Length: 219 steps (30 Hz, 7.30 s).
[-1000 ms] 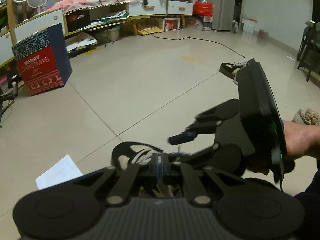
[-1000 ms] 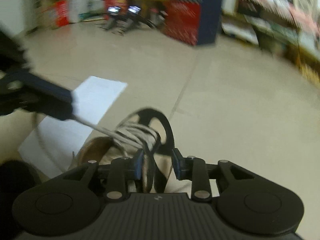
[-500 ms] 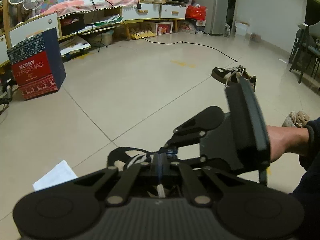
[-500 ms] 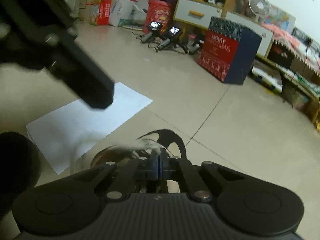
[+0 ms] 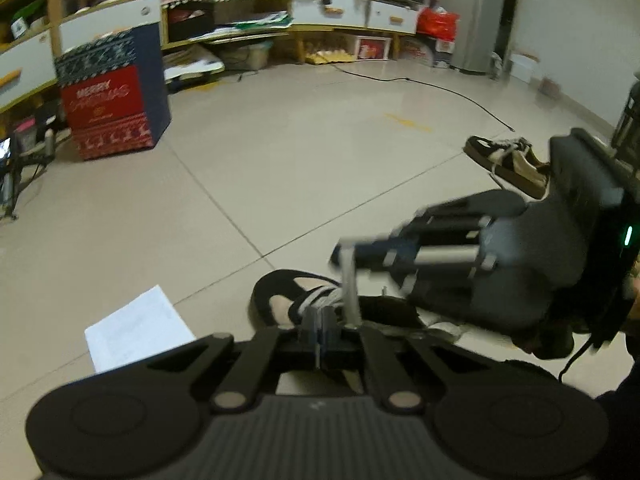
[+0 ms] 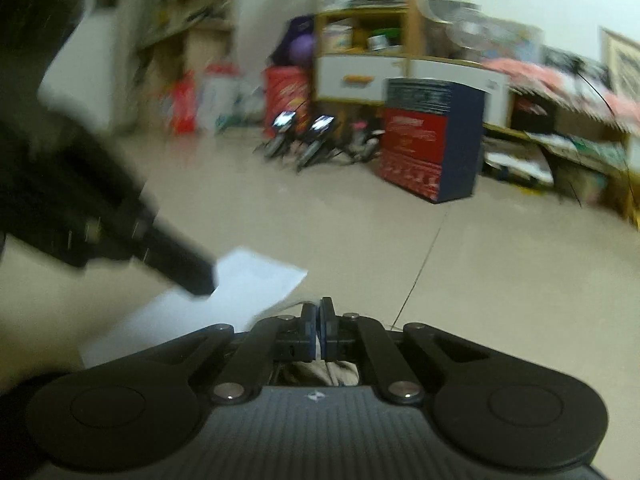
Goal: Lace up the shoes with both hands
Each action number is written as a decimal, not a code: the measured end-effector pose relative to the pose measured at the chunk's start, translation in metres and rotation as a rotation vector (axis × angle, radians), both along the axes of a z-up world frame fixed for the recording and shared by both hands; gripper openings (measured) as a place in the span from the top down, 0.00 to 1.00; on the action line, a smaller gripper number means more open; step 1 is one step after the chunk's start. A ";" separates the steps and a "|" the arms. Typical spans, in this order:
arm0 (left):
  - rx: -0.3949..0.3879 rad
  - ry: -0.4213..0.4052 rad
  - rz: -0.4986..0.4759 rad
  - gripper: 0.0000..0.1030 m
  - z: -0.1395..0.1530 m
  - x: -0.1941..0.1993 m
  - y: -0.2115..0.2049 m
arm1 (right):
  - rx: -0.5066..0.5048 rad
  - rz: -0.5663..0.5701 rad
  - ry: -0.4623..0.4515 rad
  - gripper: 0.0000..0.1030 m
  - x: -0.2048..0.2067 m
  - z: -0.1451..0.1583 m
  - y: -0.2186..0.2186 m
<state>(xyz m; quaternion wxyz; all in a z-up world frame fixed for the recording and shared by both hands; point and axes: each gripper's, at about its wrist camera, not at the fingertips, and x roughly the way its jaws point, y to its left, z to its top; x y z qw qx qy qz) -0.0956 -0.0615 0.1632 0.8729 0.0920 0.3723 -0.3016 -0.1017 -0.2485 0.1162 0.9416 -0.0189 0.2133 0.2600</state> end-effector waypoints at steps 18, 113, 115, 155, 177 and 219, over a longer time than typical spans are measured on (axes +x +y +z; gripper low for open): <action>0.013 0.022 0.010 0.98 -0.010 0.000 0.000 | 0.492 -0.334 -0.073 0.99 0.015 0.070 -0.085; 0.122 -0.195 -0.547 0.73 -0.023 0.033 -0.088 | -0.491 -0.039 -0.274 0.97 -0.061 0.034 -0.041; 0.119 -0.238 -0.579 0.84 -0.022 0.029 -0.088 | -0.503 -0.031 -0.289 0.97 -0.061 0.034 -0.040; 0.011 -0.592 -0.221 0.98 0.053 0.017 -0.066 | -0.181 0.061 -0.050 0.65 -0.009 0.044 -0.045; 0.019 -0.585 -0.177 0.94 0.051 0.022 -0.059 | -0.007 -0.153 0.235 0.98 0.015 0.009 -0.054; 0.252 -0.220 -0.506 0.81 -0.006 0.011 -0.077 | 0.768 -0.630 0.534 0.98 -0.002 -0.032 -0.176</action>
